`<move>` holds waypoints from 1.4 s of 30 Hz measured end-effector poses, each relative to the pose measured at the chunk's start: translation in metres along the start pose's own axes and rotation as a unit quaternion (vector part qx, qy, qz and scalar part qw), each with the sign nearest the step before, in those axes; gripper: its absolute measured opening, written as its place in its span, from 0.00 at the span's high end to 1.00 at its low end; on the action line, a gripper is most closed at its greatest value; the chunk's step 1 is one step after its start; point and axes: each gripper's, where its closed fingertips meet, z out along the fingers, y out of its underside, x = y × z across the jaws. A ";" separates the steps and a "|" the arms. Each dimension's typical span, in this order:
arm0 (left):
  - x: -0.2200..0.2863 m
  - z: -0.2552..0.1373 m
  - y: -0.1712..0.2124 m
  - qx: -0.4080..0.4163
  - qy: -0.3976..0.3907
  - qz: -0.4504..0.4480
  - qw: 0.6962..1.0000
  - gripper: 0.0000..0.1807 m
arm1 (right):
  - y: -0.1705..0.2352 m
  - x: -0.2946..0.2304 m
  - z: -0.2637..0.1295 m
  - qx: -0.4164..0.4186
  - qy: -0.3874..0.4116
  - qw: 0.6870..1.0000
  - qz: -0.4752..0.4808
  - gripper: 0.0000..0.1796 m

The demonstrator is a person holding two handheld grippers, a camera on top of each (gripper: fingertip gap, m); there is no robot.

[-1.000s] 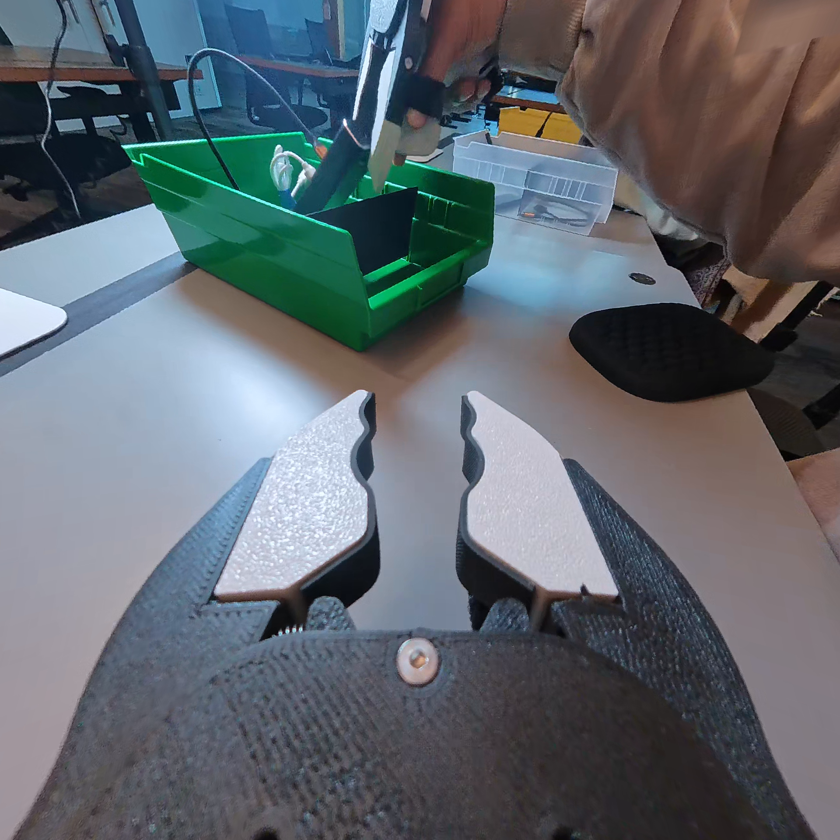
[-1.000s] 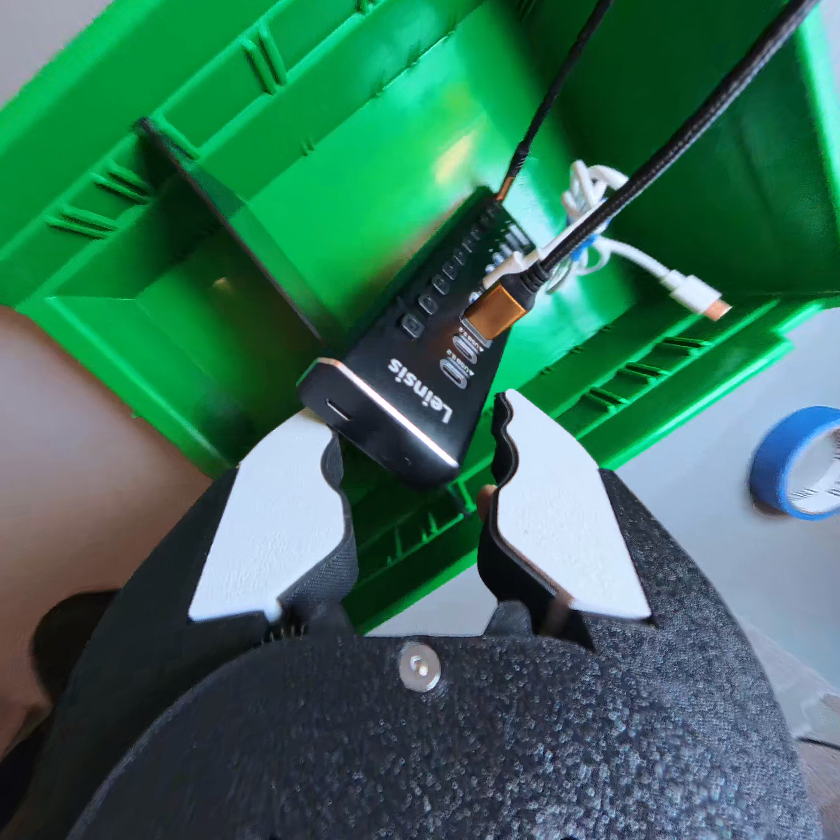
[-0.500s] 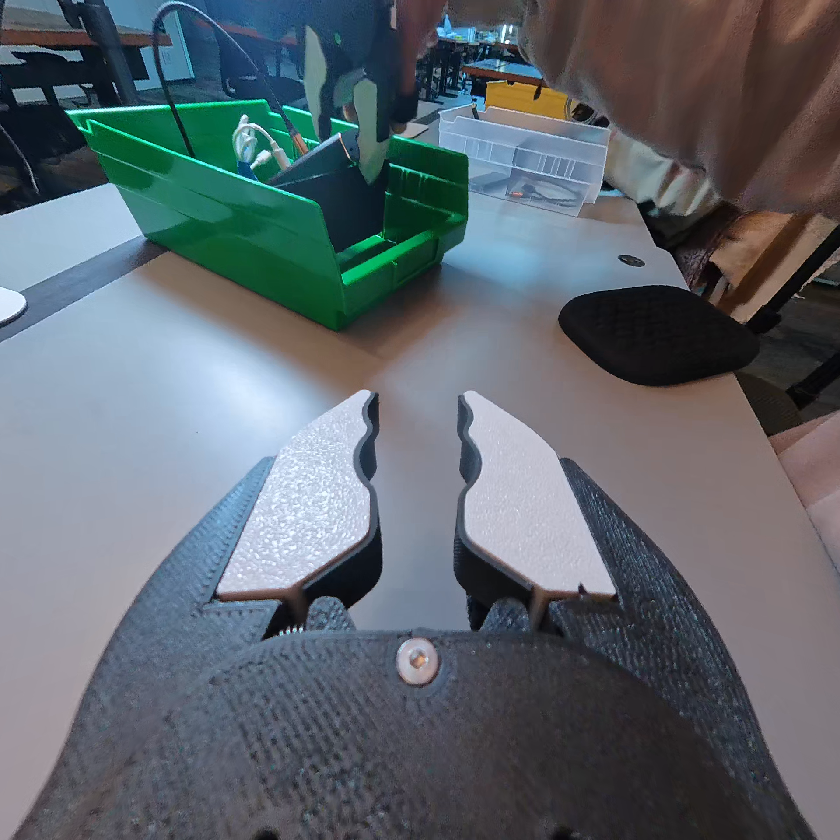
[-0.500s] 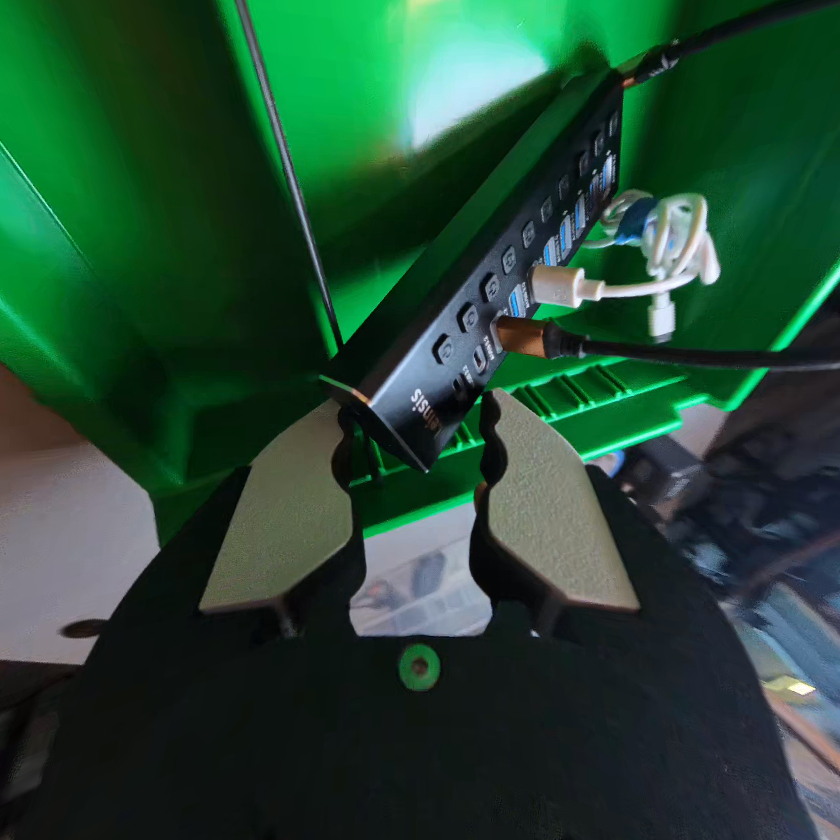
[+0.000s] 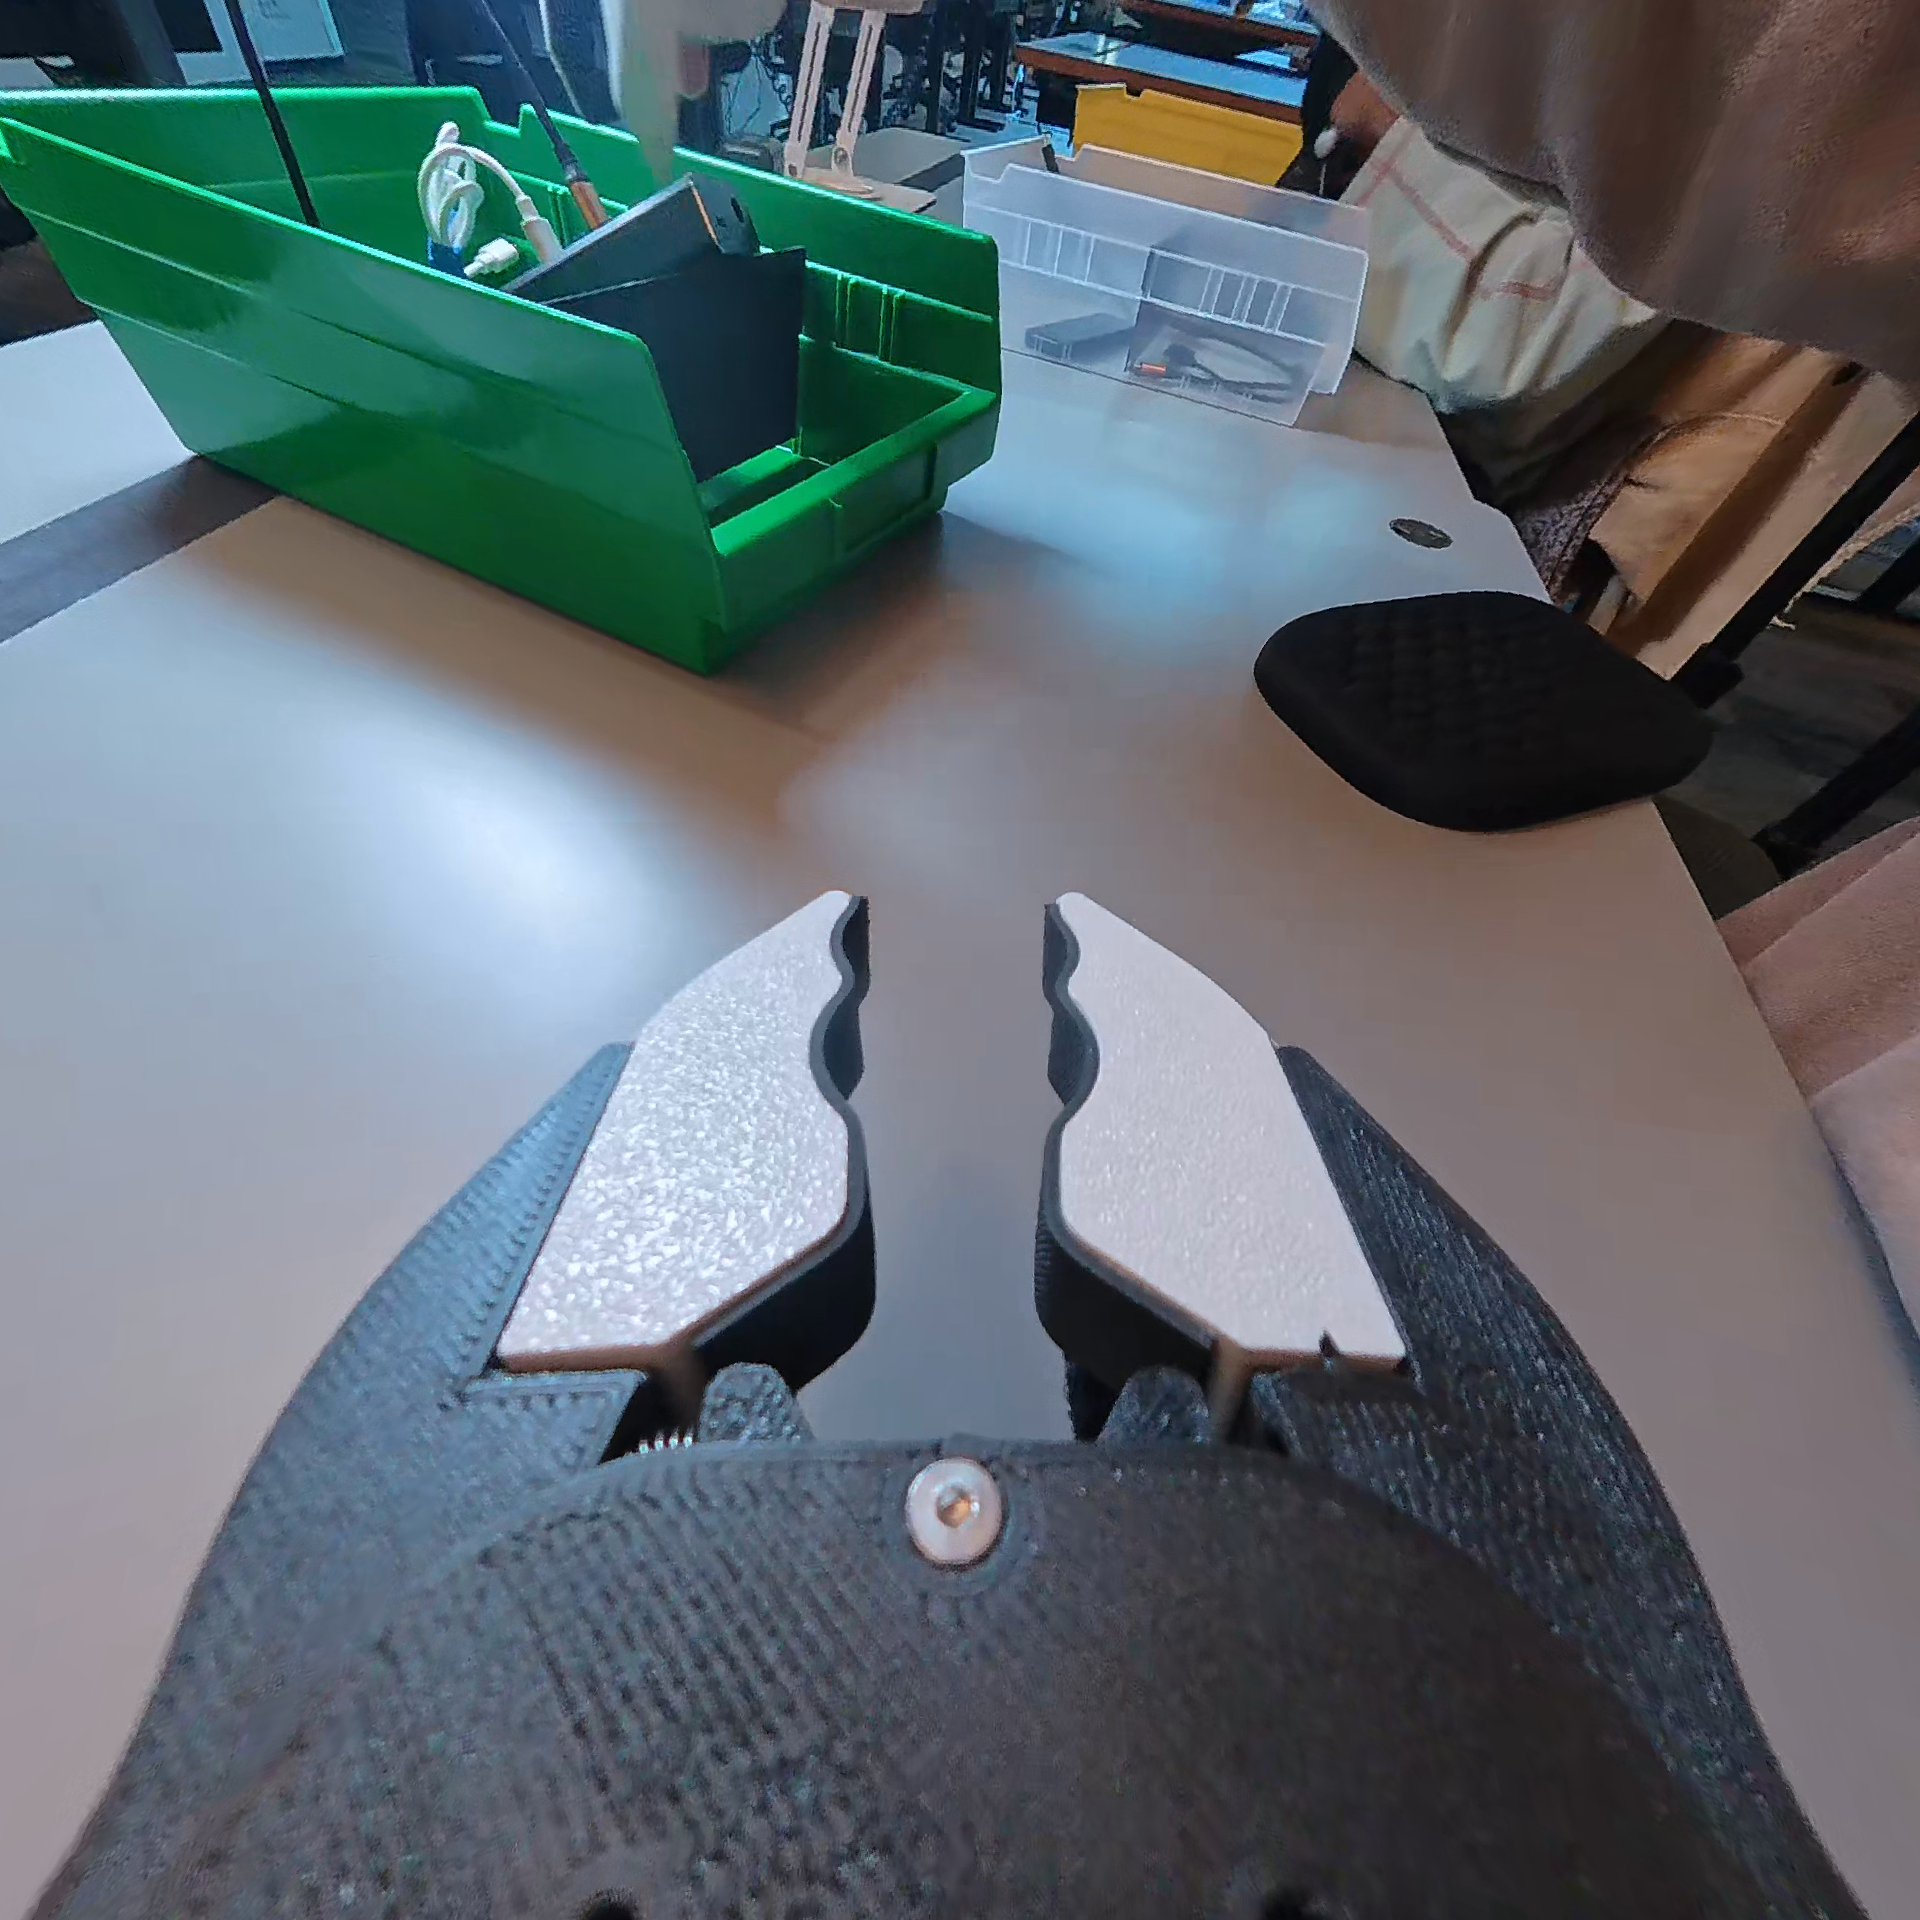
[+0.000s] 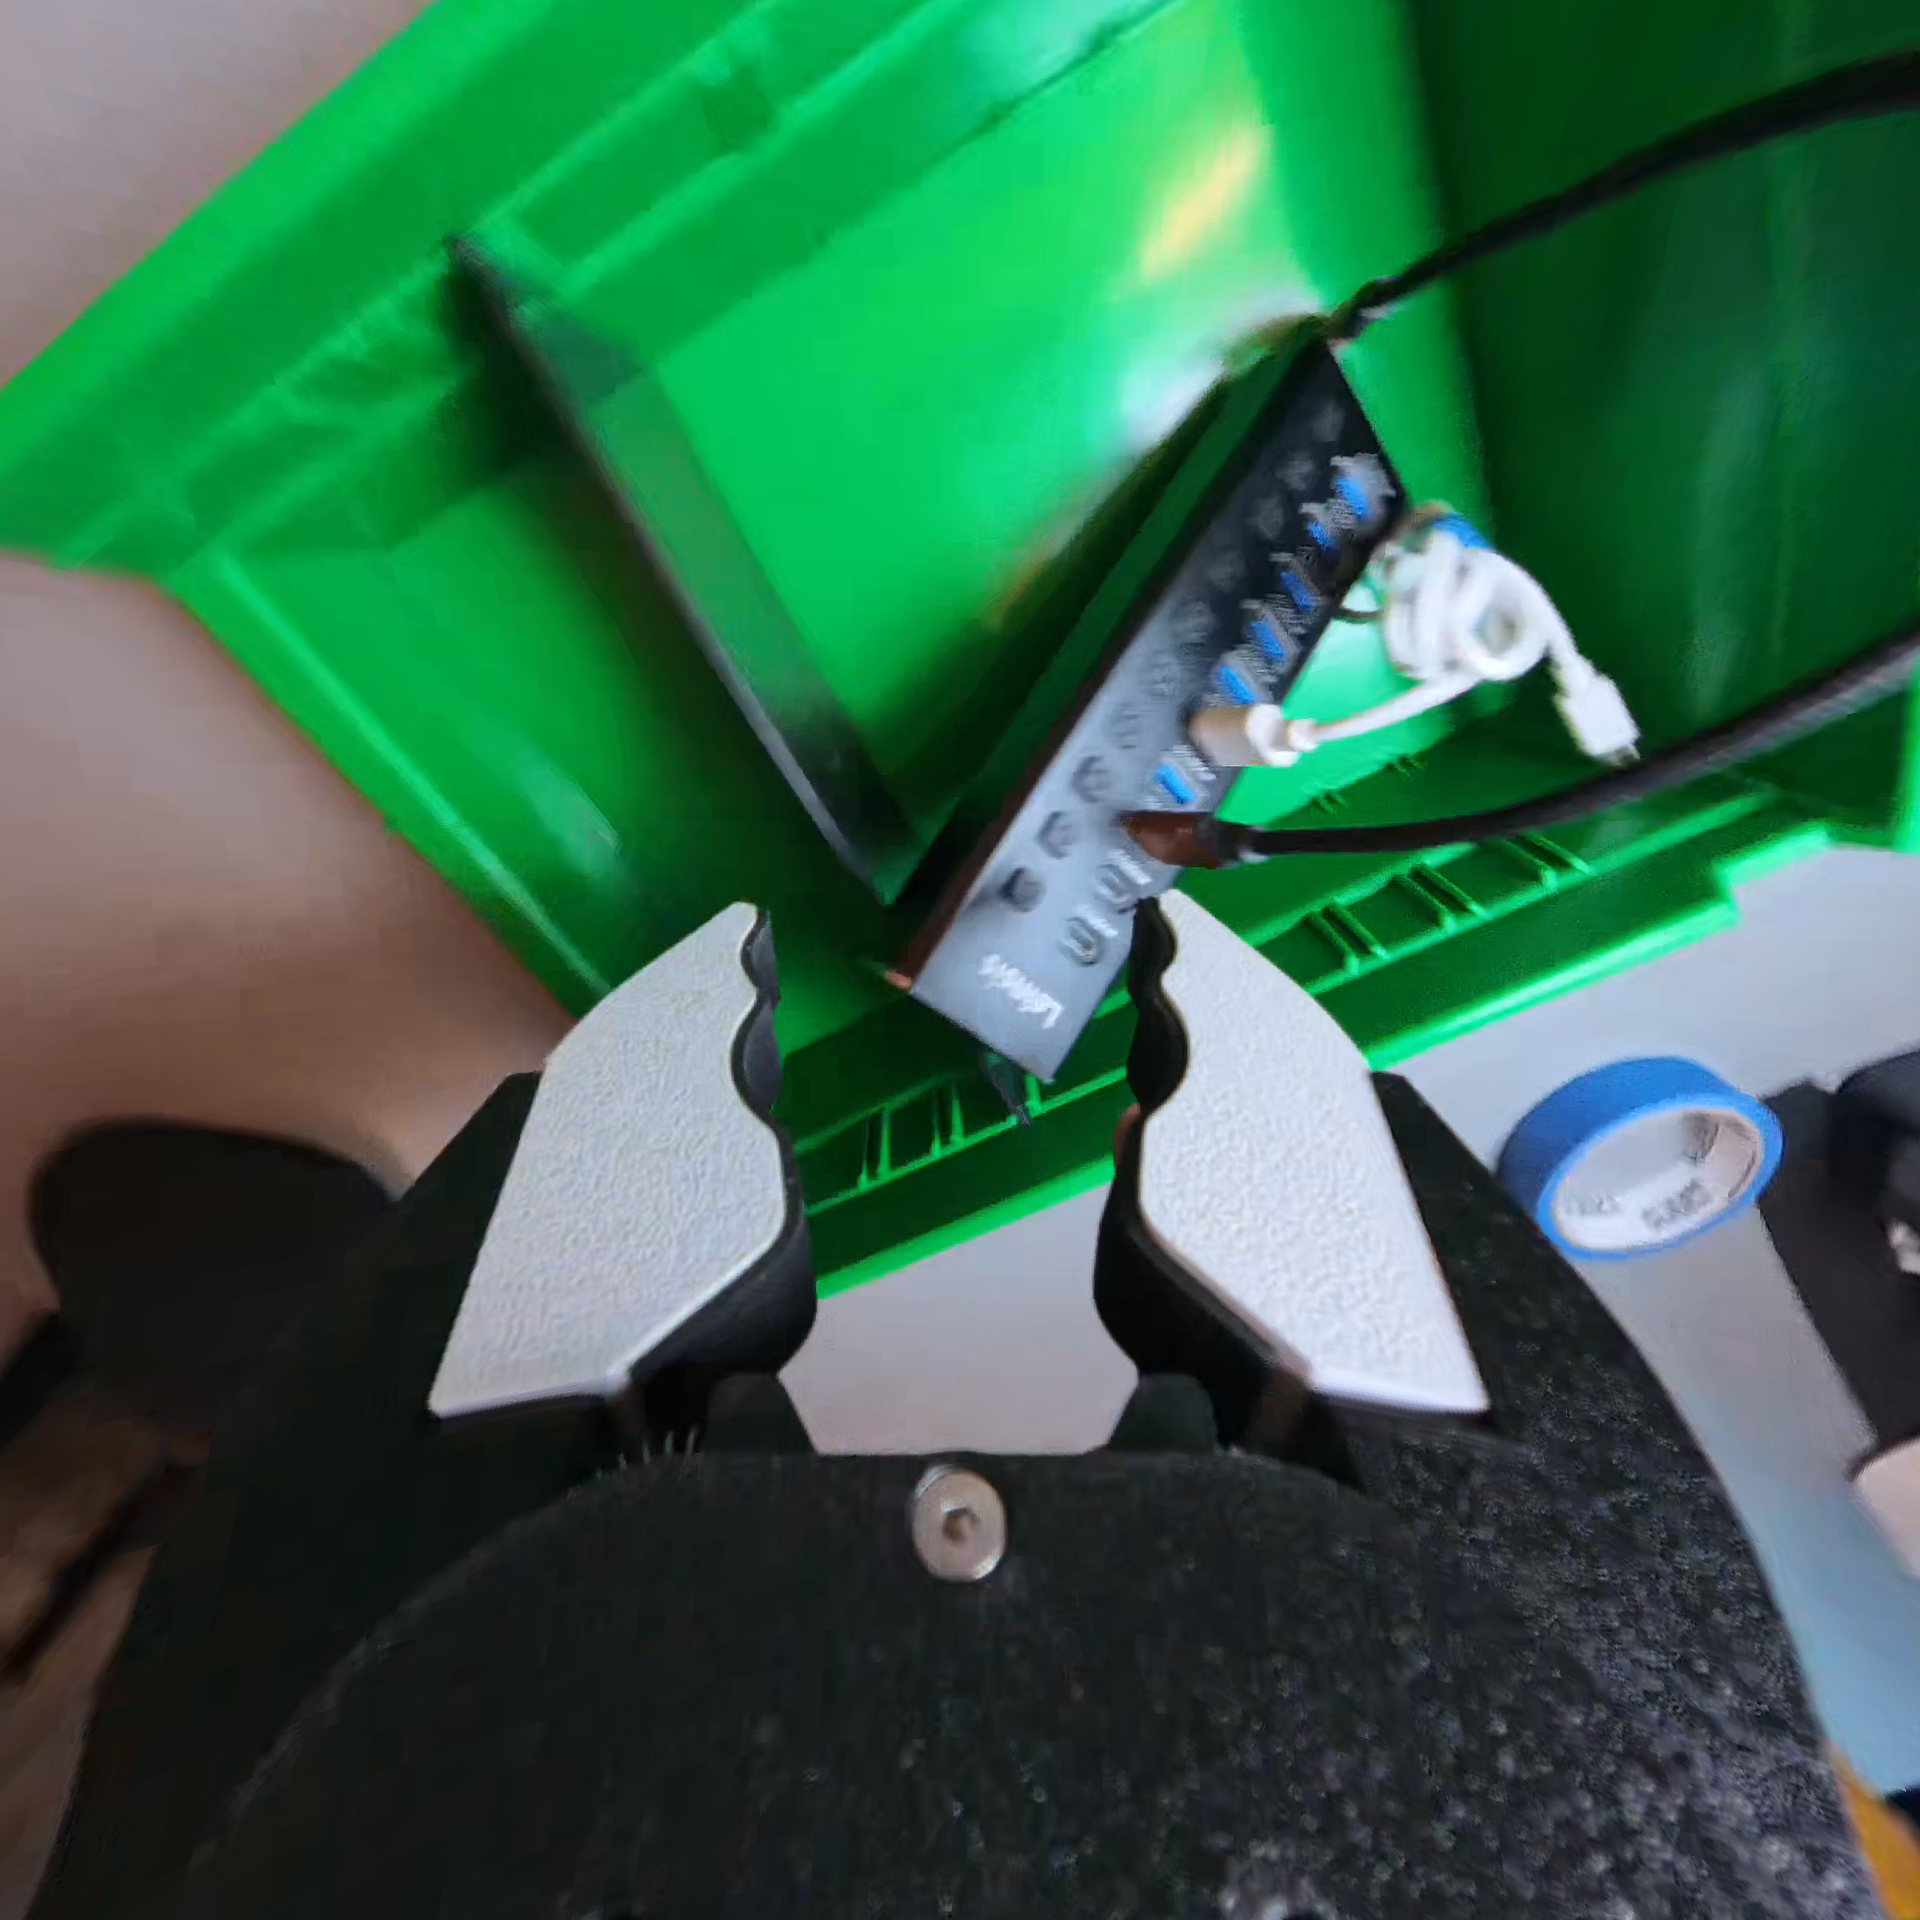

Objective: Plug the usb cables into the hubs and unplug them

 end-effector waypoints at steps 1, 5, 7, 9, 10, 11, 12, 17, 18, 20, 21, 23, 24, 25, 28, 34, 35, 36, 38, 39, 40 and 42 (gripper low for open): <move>0.001 0.001 0.000 -0.001 0.001 0.001 1.000 0.82 | 0.000 0.012 0.003 -0.002 0.022 0.999 0.031 0.63; 0.001 0.001 0.002 -0.005 -0.004 0.006 1.000 0.82 | 0.005 0.039 0.025 -0.021 0.048 0.991 0.124 0.61; 0.000 0.000 0.001 -0.003 -0.008 0.006 1.000 0.82 | 0.002 0.040 0.037 -0.018 0.036 0.988 0.147 0.67; -0.002 -0.001 0.000 -0.001 -0.010 0.004 1.000 0.82 | 0.000 0.047 0.045 -0.016 0.055 0.986 0.154 0.70; -0.002 -0.001 0.000 -0.001 -0.010 0.003 1.000 0.82 | -0.002 0.050 0.047 -0.014 0.068 0.989 0.131 0.72; -0.002 -0.001 0.001 -0.002 -0.009 0.002 1.000 0.82 | -0.004 0.052 0.051 -0.013 0.084 0.992 0.089 0.73; -0.002 0.000 0.002 -0.004 -0.008 0.001 1.000 0.82 | -0.007 0.053 0.056 -0.010 0.105 0.994 0.034 0.73; -0.002 0.001 0.002 -0.004 -0.006 0.001 1.000 0.82 | -0.012 0.054 0.077 -0.029 0.171 0.983 -0.067 0.78; -0.002 0.000 0.001 0.001 -0.007 0.003 1.000 0.82 | -0.012 0.055 0.074 -0.030 0.175 0.982 -0.062 0.76; -0.004 -0.003 -0.005 0.017 -0.010 0.005 1.000 0.82 | -0.016 0.053 0.061 0.002 0.154 0.987 -0.035 0.73; -0.005 -0.006 -0.008 0.025 -0.014 0.006 1.000 0.82 | -0.020 0.051 0.048 0.030 0.150 0.988 -0.027 0.73; -0.010 -0.011 -0.016 0.044 -0.026 0.005 0.999 0.82 | -0.031 0.046 0.015 0.113 0.154 0.982 -0.012 0.72; -0.013 -0.014 -0.019 0.053 -0.033 0.004 0.998 0.83 | -0.039 0.039 -0.005 0.172 0.154 0.973 -0.001 0.73; -0.016 -0.017 -0.022 0.060 -0.039 0.001 0.997 0.83 | -0.046 0.028 -0.025 0.236 0.150 0.960 0.009 0.73; -0.024 -0.024 -0.029 0.080 -0.058 -0.006 0.995 0.83 | -0.052 -0.020 -0.074 0.405 0.141 0.903 0.026 0.75; -0.038 -0.054 -0.057 0.102 -0.118 0.038 0.987 0.81 | -0.016 -0.144 -0.048 0.554 0.029 0.829 0.074 0.78; -0.044 -0.069 -0.068 0.107 -0.144 0.059 0.982 0.82 | -0.009 -0.160 -0.034 0.557 0.019 0.827 0.076 0.79; -0.053 -0.087 -0.079 0.110 -0.174 0.077 0.976 0.82 | -0.002 -0.174 -0.020 0.558 0.015 0.827 0.073 0.79; -0.074 -0.128 -0.100 0.111 -0.227 0.086 0.964 0.82 | 0.007 -0.189 -0.005 0.564 0.035 0.823 0.064 0.81; -0.087 -0.149 -0.109 0.106 -0.251 0.079 0.959 0.81 | 0.011 -0.190 -0.003 0.572 0.056 0.817 0.059 0.82; -0.102 -0.171 -0.115 0.097 -0.277 0.070 0.953 0.81 | 0.012 -0.190 -0.004 0.581 0.081 0.808 0.052 0.83; -0.132 -0.208 -0.123 0.070 -0.310 0.044 0.947 0.81 | 0.012 -0.189 -0.010 0.601 0.099 0.792 0.046 0.83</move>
